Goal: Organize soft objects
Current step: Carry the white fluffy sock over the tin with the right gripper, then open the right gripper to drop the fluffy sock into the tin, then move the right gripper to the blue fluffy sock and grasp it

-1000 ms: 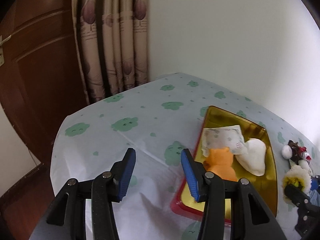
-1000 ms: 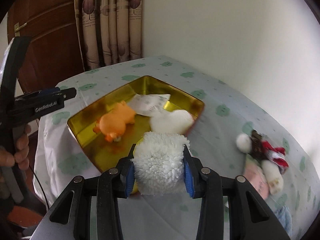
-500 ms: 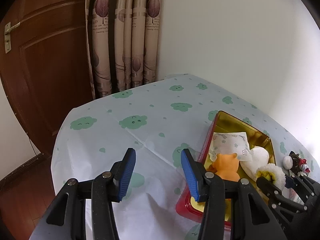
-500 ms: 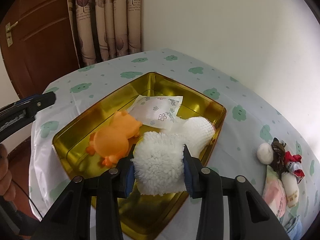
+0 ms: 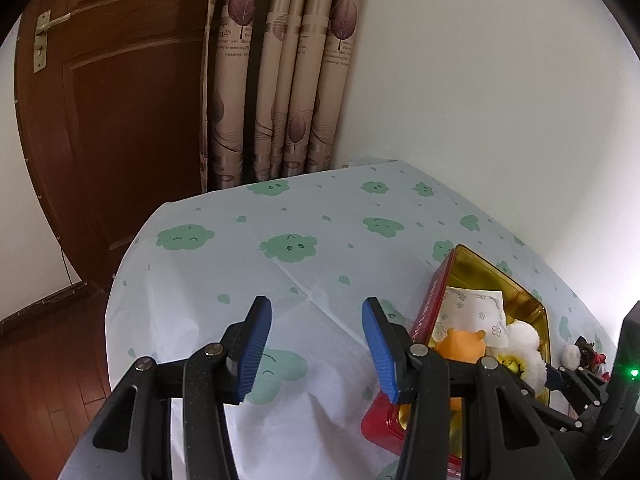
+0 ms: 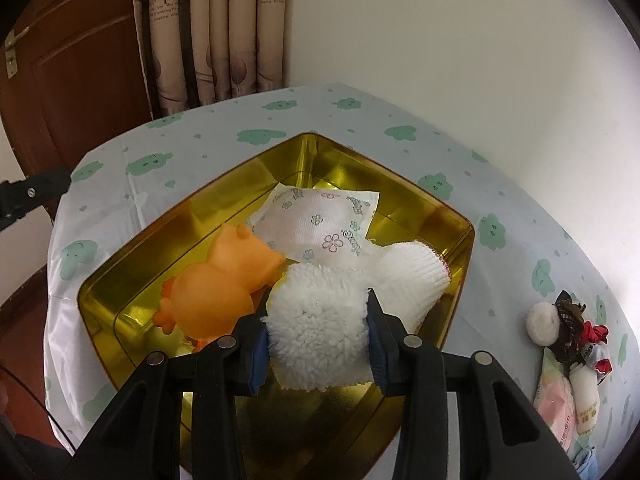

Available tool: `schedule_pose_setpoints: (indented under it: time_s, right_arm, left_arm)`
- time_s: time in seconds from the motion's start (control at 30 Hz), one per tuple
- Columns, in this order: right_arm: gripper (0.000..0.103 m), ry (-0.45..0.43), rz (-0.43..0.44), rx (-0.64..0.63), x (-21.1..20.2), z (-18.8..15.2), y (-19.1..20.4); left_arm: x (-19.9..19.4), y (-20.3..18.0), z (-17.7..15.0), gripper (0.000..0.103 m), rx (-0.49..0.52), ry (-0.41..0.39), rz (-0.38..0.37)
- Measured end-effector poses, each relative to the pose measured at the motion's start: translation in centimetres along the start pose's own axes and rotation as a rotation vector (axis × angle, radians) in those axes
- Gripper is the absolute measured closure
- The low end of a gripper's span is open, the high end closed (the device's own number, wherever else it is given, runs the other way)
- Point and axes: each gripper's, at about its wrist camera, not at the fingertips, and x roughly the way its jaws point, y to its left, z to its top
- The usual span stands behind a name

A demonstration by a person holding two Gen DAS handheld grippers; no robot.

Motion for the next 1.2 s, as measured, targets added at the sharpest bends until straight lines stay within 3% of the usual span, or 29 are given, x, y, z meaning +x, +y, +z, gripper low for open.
schedule_pose_setpoints:
  time_s: [0.2,0.47,0.73,1.07,1.2]
  right_arm:
    - [0.045,-0.005,0.008,0.013,0.0,-0.2,0.0]
    - [0.035,-0.043,0.018,0.043,-2.3,-0.6,-0.4]
    - [0.033,-0.106,0.012,0.08,-7.2,-2.6,-2.5]
    - [0.029,-0.069,-0.186,0.206,-12.5,-9.9,-13.2]
    - [0.022,-0.043,-0.243,0.243,-14.0,-13.3,-17.8]
  left_arm:
    - [0.0,0.0,-0.1,0.055,0.007,-0.001,0.0]
    - [0.0,-0.3,-0.2,0.055,0.009,0.001,-0.001]
    - [-0.3,-0.8,-0.3,0.055,0.033,-0.006,-0.003]
    - [-0.4,-1.6,-0.6,0.055,0.079,-0.013,0.001]
    - [-0.1,-1.7,-0.6,0.055,0.094,0.0,0.001]
